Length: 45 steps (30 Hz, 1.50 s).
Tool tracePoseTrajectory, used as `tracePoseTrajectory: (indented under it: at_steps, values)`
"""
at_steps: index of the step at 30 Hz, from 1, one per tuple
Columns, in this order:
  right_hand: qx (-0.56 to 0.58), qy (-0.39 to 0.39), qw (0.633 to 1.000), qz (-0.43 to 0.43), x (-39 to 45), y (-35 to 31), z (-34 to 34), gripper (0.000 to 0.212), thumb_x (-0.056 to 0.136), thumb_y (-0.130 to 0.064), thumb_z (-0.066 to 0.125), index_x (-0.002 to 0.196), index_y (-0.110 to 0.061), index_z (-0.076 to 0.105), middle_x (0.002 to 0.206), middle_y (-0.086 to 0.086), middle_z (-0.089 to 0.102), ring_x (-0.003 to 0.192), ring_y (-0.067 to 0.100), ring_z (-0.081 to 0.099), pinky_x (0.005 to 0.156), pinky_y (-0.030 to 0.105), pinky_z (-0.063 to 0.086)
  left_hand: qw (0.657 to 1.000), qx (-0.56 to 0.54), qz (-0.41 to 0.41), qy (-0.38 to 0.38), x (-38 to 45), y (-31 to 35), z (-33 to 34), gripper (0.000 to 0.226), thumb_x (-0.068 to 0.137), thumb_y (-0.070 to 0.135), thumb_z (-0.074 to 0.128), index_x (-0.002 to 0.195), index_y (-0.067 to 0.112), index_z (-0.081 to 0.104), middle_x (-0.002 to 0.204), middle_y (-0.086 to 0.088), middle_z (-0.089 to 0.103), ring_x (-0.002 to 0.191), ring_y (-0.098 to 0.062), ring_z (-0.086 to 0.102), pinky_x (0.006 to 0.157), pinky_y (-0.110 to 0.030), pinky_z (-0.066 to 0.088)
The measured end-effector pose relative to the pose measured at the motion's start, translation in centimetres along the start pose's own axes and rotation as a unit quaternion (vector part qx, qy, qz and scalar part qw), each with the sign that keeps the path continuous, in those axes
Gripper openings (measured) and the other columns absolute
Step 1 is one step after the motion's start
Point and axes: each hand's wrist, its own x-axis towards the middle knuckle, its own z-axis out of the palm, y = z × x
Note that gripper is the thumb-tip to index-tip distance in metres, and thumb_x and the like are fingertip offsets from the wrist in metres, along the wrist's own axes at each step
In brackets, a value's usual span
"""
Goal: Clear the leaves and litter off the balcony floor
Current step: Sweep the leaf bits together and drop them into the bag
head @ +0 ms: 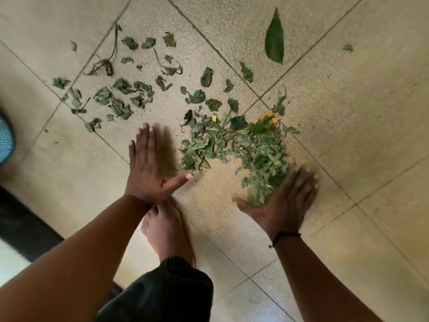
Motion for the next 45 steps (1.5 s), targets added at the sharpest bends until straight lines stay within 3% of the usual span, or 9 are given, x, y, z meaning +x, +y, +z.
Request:
tracePoseTrajectory:
  at_steps: [6,14,19,24,32,35,39,42,45]
  values:
    - [-0.003,0.062,0.994,-0.086,10.5,-7.4,-3.7,0.144,0.057,-0.102,0.03,0.147,0.007,0.008,0.156,0.034,0.013,0.145,0.047,0.011,0.12,0.052,0.005,0.999,-0.025,0.016,0.036,1.6,2.6,-0.6,0.127,0.073,0.091,0.033,0.155,-0.001,0.0,0.164,-0.019,-0.004,0.152,-0.026,-0.007,0.119,-0.029,-0.017]
    - [0.016,-0.032,0.958,-0.285,14.1,-7.5,-13.6,0.131,0.063,-0.084,0.054,0.153,-0.001,0.005,0.161,0.021,0.005,0.15,0.032,0.01,0.121,0.047,0.017,0.989,-0.115,-0.069,0.063,-1.3,6.2,-4.5,0.124,0.072,0.09,0.031,0.156,0.009,-0.011,0.162,-0.002,-0.02,0.149,-0.014,-0.019,0.119,-0.032,-0.016]
    - [-0.114,-0.159,0.949,-0.249,8.1,-5.5,-24.6,0.119,0.062,-0.09,0.042,0.153,-0.016,0.026,0.16,0.006,0.025,0.147,0.023,0.02,0.119,0.032,0.016,0.97,-0.182,-0.155,-0.045,-8.2,9.6,-8.2,0.117,0.068,0.099,0.016,0.148,0.029,-0.032,0.157,0.007,-0.034,0.149,-0.015,-0.021,0.123,-0.051,0.002]
    - [-0.285,-0.151,0.908,-0.268,7.5,-6.6,-28.5,0.11,0.068,-0.092,0.021,0.142,-0.015,0.044,0.131,0.01,0.057,0.128,0.031,0.046,0.101,0.041,0.041,0.971,-0.125,-0.175,-0.101,-10.5,9.4,-10.2,0.117,0.063,0.103,0.007,0.155,0.032,-0.014,0.165,0.007,-0.014,0.152,-0.027,0.009,0.115,-0.057,0.024]
    - [-0.382,-0.216,0.867,-0.235,17.1,-10.0,-25.1,0.06,0.097,-0.056,0.036,0.139,-0.015,0.046,0.138,0.01,0.052,0.125,0.031,0.049,0.1,0.041,0.037,0.93,-0.237,-0.275,-0.062,-3.6,11.7,-8.8,0.095,0.087,0.071,0.046,0.157,0.015,0.017,0.165,-0.011,0.005,0.151,-0.029,0.012,0.122,-0.042,0.018]
    - [-0.316,-0.248,0.895,-0.192,20.0,-8.2,-26.5,0.049,0.098,-0.046,0.044,0.138,-0.018,0.049,0.14,0.008,0.051,0.126,0.03,0.049,0.102,0.038,0.037,0.889,-0.31,-0.334,-0.034,-1.7,15.1,-7.2,0.087,0.091,0.06,0.054,0.156,0.012,0.021,0.164,-0.013,0.01,0.151,-0.03,0.013,0.121,-0.041,0.019]
    - [-0.343,-0.257,0.874,-0.231,22.6,-6.6,-28.5,0.038,0.098,-0.035,0.047,0.133,-0.021,0.05,0.133,0.005,0.054,0.12,0.027,0.052,0.097,0.035,0.039,0.841,-0.406,-0.356,-0.038,-0.3,21.0,-6.5,0.084,0.094,0.056,0.054,0.156,0.011,0.02,0.164,-0.013,0.01,0.151,-0.029,0.012,0.12,-0.043,0.017]
    - [-0.301,-0.233,0.887,-0.262,24.5,-7.2,-28.3,0.037,0.098,-0.027,0.046,0.134,-0.021,0.049,0.128,0.008,0.055,0.114,0.029,0.055,0.09,0.035,0.041,0.871,-0.389,-0.29,-0.077,0.0,23.2,-7.8,0.085,0.093,0.058,0.053,0.157,0.017,0.015,0.165,-0.009,0.007,0.151,-0.027,0.011,0.119,-0.042,0.017]
    - [-0.269,-0.2,0.892,-0.303,25.9,-8.4,-26.5,0.042,0.099,-0.022,0.043,0.141,-0.02,0.044,0.127,0.015,0.052,0.108,0.035,0.056,0.087,0.038,0.043,0.943,-0.252,-0.208,-0.066,-0.3,23.4,-10.1,0.082,0.095,0.058,0.048,0.158,0.021,0.01,0.166,-0.006,0.005,0.151,-0.026,0.008,0.121,-0.041,0.012]
